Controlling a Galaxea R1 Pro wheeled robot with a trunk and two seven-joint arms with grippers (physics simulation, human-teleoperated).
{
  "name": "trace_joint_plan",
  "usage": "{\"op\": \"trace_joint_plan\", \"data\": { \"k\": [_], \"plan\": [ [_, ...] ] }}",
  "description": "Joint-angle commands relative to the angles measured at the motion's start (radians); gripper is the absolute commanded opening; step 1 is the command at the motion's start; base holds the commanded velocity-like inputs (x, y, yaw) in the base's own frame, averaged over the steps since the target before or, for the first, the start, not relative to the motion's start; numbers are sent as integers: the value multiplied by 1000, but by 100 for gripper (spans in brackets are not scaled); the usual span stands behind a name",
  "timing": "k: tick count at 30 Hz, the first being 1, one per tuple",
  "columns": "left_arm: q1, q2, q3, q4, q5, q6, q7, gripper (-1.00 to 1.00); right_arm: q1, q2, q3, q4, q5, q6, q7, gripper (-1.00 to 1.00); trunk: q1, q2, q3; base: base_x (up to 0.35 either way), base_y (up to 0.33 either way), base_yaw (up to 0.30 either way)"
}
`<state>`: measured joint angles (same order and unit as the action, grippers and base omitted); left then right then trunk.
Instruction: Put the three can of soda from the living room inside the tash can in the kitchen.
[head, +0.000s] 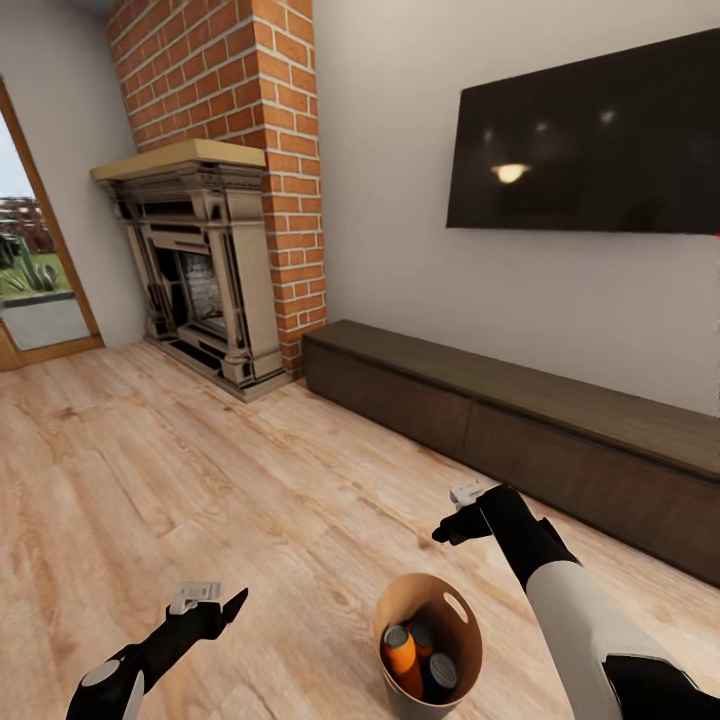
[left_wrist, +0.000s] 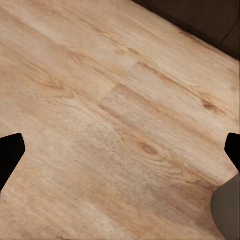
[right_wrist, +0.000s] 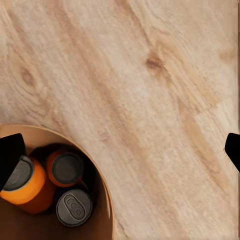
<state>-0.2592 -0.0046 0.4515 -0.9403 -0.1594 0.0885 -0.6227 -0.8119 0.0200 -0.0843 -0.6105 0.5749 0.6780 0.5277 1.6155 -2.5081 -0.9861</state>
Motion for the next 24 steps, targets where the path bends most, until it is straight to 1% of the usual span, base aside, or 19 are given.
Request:
{"op": "trace_joint_plan", "data": {
  "k": [1,5,9,10,11,15,22,24],
  "plan": [
    [0,0,0,0,0,0,0,100,0,0,0,0,0,0,0,100,0,0,4,0,0,0],
    [0,1,0,-1,1,2,0,100,0,-2,-2,0,1,0,0,100,-2,1,19,0,0,0],
    [1,0,0,-1,1,2,0,100,1,-10,-4,0,5,-2,2,100,-4,2,35,0,0,0],
    [1,1,0,-1,1,2,0,100,1,-19,-4,0,7,-5,3,100,-4,2,39,0,0,0],
    [1,1,0,-1,1,2,0,100,2,-32,-4,0,7,-16,4,100,-5,3,43,0,0,0],
    [1,1,1,-2,2,2,0,100,2,-64,-3,0,7,-50,11,100,-7,4,58,0,0,0],
    [0,2,1,0,1,3,0,100,18,-83,-3,2,11,-63,16,100,-10,5,85,0,0,0],
    [1,2,1,0,1,4,0,100,21,-98,-3,6,8,-65,17,100,-11,6,93,0,0,0]
  ]
}}
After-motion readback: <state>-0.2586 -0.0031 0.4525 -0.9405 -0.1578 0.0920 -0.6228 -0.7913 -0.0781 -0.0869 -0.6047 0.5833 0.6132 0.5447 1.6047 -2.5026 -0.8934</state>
